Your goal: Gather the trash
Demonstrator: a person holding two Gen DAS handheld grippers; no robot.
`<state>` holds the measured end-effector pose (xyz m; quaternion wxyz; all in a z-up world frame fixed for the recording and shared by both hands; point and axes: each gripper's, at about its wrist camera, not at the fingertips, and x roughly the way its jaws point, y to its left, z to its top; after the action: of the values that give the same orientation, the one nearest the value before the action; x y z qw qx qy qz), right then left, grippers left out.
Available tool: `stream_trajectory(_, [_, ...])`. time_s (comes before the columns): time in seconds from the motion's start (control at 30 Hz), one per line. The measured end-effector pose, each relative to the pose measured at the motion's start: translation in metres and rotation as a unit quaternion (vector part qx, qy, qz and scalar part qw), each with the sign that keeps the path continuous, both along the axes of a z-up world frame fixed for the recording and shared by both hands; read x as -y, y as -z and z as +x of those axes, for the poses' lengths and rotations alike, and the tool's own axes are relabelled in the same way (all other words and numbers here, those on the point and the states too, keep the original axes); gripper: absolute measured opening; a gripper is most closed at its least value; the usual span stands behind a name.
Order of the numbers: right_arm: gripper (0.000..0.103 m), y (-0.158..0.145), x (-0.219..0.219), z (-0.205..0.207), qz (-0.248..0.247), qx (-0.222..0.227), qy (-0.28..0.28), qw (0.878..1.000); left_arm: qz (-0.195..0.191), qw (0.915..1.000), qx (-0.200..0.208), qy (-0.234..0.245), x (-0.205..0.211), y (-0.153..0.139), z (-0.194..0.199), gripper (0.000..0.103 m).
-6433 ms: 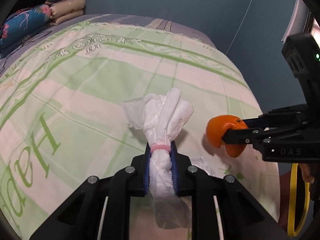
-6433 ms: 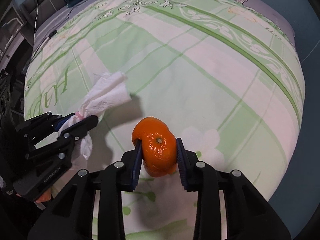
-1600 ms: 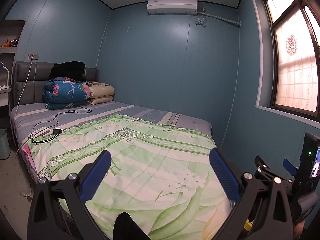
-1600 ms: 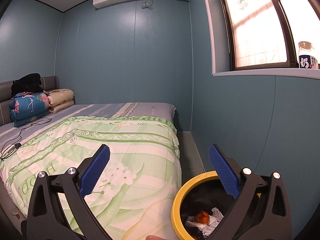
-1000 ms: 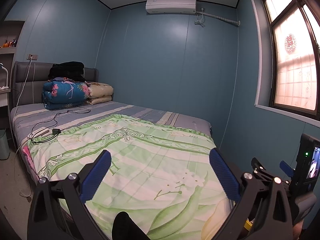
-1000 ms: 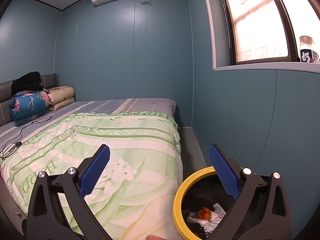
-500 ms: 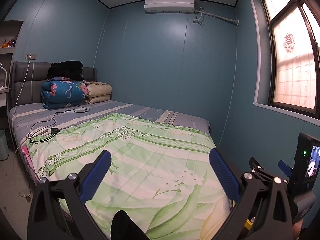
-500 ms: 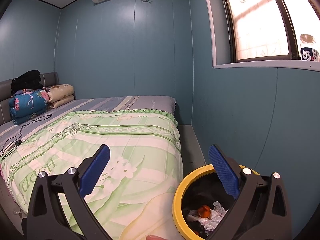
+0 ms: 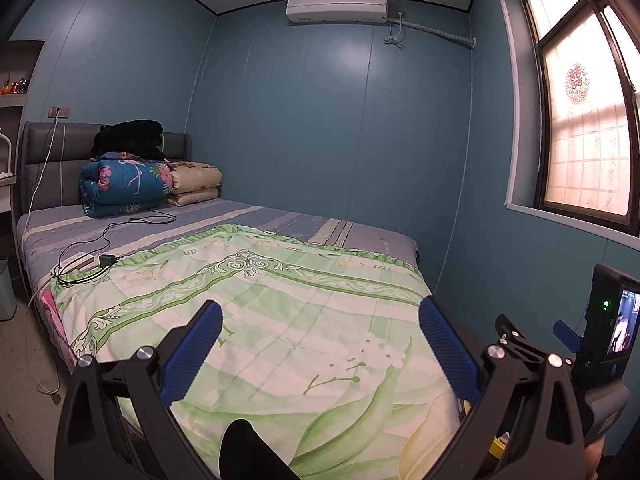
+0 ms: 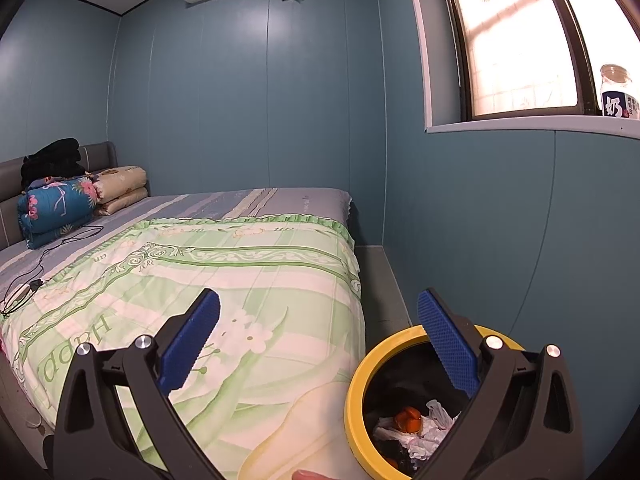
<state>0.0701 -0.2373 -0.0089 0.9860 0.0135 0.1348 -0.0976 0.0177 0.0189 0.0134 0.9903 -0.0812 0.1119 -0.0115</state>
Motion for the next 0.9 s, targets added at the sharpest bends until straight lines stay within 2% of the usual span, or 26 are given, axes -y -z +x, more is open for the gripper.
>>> stream_trajectory(0.9, [0.095,0.0030,0.0013,0.0043,0.005,-0.014,-0.003,1.000,-0.006,0.9998,-0.013,0.015,-0.0065,0.0044,0.0071,0.095])
